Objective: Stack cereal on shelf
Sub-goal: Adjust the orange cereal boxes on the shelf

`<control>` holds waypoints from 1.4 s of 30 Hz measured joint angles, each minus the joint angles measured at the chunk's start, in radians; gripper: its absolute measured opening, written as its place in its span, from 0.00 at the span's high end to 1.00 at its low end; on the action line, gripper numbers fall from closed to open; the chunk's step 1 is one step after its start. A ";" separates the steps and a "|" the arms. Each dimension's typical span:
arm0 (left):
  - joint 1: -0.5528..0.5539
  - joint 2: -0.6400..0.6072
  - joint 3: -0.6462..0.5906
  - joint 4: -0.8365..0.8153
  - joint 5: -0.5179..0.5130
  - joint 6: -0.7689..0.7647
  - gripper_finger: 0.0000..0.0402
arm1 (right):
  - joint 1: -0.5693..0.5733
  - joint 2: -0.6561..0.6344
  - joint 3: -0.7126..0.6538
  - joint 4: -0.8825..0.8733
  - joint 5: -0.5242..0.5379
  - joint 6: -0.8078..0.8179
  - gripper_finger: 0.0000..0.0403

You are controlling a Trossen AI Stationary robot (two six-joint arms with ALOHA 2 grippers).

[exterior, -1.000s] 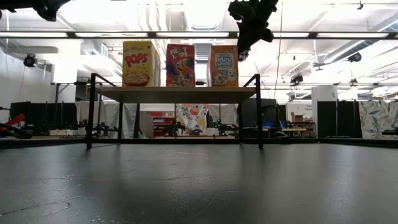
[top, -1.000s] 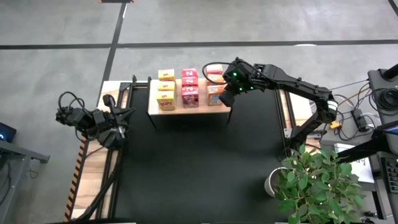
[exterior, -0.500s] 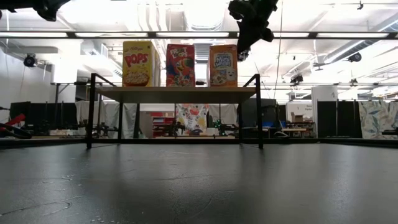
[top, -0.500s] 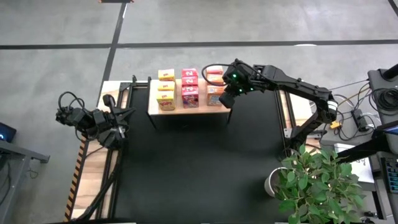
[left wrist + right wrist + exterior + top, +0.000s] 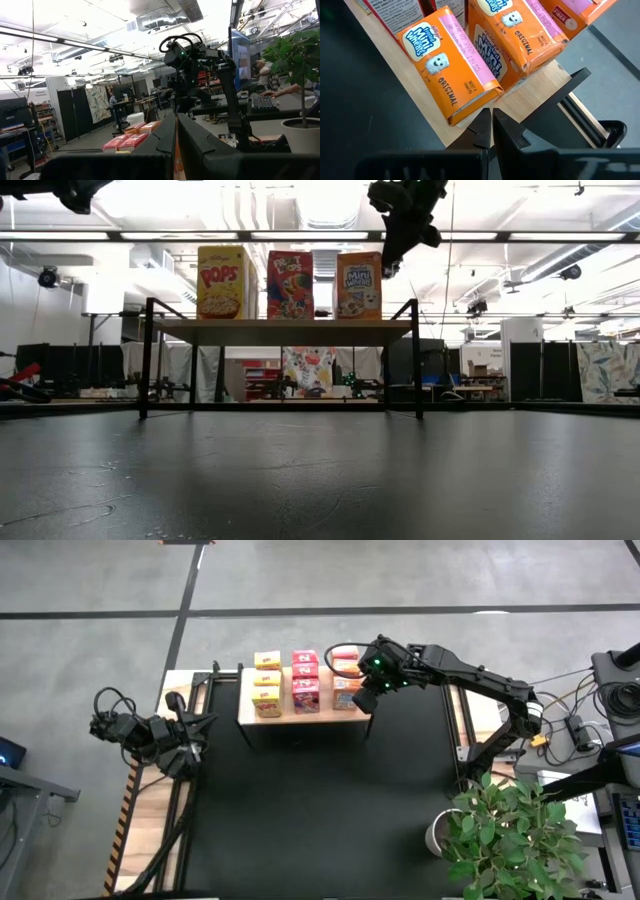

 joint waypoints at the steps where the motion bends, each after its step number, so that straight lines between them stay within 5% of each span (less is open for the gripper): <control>1: 0.000 0.000 0.000 0.000 0.000 0.000 1.00 | 0.000 0.000 0.000 0.002 0.000 -0.005 0.98; 26: 0.000 0.000 0.000 0.000 0.000 -0.002 1.00 | 0.002 -0.055 0.015 -0.029 0.029 -0.044 0.98; 42: 0.000 0.000 0.000 0.040 0.059 -0.055 1.00 | -0.052 -0.049 -0.005 0.358 0.026 -0.296 0.98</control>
